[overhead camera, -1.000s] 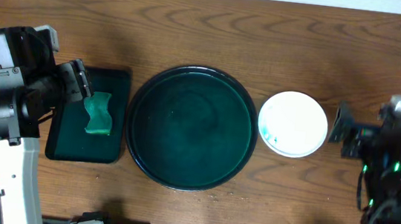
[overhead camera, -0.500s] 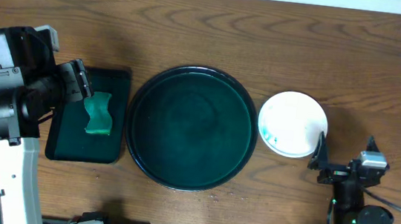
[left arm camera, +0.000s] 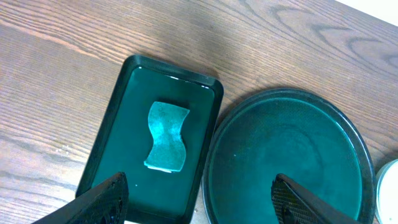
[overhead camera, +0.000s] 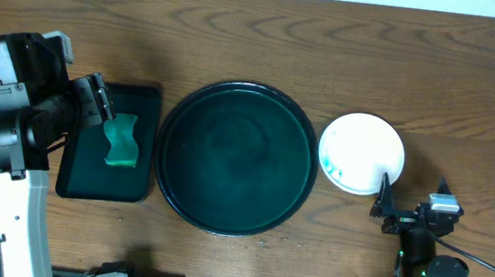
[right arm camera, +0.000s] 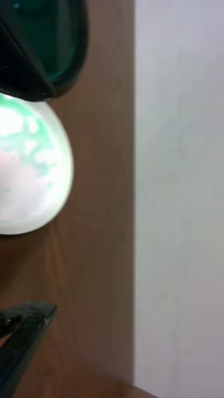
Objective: Clean dirty plates on tray and stack at the side
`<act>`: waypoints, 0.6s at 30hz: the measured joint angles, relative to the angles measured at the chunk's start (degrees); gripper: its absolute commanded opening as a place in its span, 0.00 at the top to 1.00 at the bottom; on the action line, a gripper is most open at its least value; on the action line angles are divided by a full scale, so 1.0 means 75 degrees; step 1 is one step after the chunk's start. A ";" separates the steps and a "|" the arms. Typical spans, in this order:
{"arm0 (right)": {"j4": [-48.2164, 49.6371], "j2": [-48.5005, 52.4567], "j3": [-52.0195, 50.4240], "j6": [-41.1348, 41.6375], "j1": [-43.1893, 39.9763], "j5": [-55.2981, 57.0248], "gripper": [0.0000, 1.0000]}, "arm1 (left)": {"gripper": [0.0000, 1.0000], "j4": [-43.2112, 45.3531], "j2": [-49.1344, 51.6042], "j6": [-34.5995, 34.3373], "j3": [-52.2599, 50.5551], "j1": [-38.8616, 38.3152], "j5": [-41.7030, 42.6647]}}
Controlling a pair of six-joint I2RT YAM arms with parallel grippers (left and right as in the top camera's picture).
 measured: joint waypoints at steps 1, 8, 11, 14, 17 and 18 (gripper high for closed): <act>-0.0064 0.0000 0.0000 0.0015 0.0000 0.0000 0.01 | 0.26 0.0000 0.0000 0.0000 0.0000 0.0000 0.0000; -0.0064 -0.0006 0.0000 0.0291 0.0000 0.0000 0.01 | 0.26 -0.0003 0.0000 0.0000 0.0000 0.0000 0.0000; -0.0064 -0.0006 0.0000 0.0350 0.0000 0.0000 0.01 | 0.26 -0.0003 0.0000 0.0000 0.0000 0.0000 0.0000; -0.0064 -0.0006 0.0000 0.0382 0.0000 0.0000 0.01 | 0.26 -0.0003 0.0000 0.0000 0.0000 0.0000 0.0000; -0.0064 -0.0006 0.0000 0.0408 0.0000 0.0000 0.01 | 0.26 -0.0003 0.0000 0.0000 0.0000 0.0000 0.0000; -0.0064 -0.0006 0.0000 0.0411 0.0000 0.0000 0.01 | 0.26 -0.0003 0.0000 0.0000 0.0000 0.0000 0.0000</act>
